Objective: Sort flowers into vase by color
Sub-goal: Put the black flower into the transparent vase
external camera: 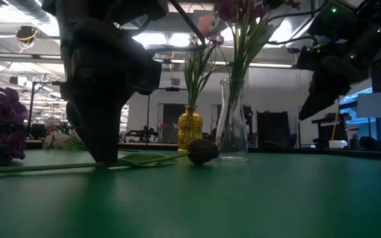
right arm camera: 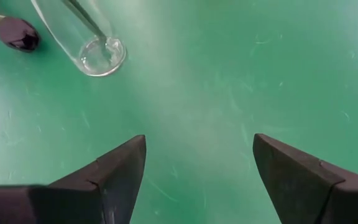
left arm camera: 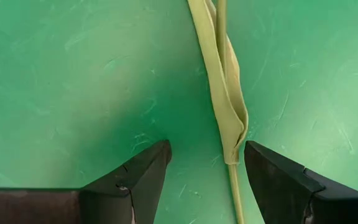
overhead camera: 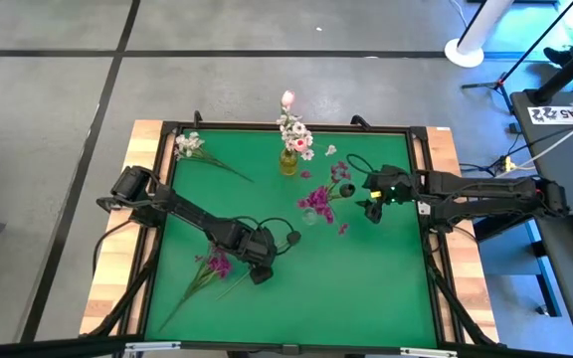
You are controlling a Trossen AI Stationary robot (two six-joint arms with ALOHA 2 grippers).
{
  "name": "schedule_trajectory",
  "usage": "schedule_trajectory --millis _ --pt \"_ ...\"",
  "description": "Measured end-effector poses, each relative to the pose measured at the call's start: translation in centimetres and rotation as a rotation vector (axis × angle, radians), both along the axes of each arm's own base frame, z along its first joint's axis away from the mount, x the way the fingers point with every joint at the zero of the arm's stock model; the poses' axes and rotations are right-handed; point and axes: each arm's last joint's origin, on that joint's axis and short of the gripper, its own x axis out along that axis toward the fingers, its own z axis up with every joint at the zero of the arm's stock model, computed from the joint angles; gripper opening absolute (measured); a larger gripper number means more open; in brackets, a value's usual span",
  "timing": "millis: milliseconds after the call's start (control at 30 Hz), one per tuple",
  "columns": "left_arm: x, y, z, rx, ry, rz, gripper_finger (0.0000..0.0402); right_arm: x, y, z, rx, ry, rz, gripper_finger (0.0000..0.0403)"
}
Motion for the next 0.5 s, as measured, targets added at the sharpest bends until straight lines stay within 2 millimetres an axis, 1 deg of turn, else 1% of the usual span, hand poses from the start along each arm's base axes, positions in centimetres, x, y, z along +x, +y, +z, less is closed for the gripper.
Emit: schedule_trajectory --millis 100,167,300,400,500 --pt "0.0 0.0 0.0 0.001 -0.001 0.019 0.0209 -0.1 0.0 0.4 -0.017 -0.007 -0.014 0.0296" --pt "0.0 0.0 0.0 0.000 -0.001 0.029 0.0203 -0.3 -0.2 1.2 -0.057 -0.011 -0.050 0.0296" --pt "0.0 0.1 -0.1 0.015 -0.003 0.034 0.0187 -0.8 -0.5 3.9 -0.168 -0.031 -0.153 0.0296" --pt "0.0 0.1 -0.1 0.027 -0.005 0.038 0.0172 -1.3 -0.6 6.1 -0.235 -0.103 -0.219 0.0296" --pt "-0.1 0.2 -0.1 0.035 -0.004 0.040 0.0154 -1.9 -0.5 8.0 -0.248 -0.184 -0.237 0.0296"
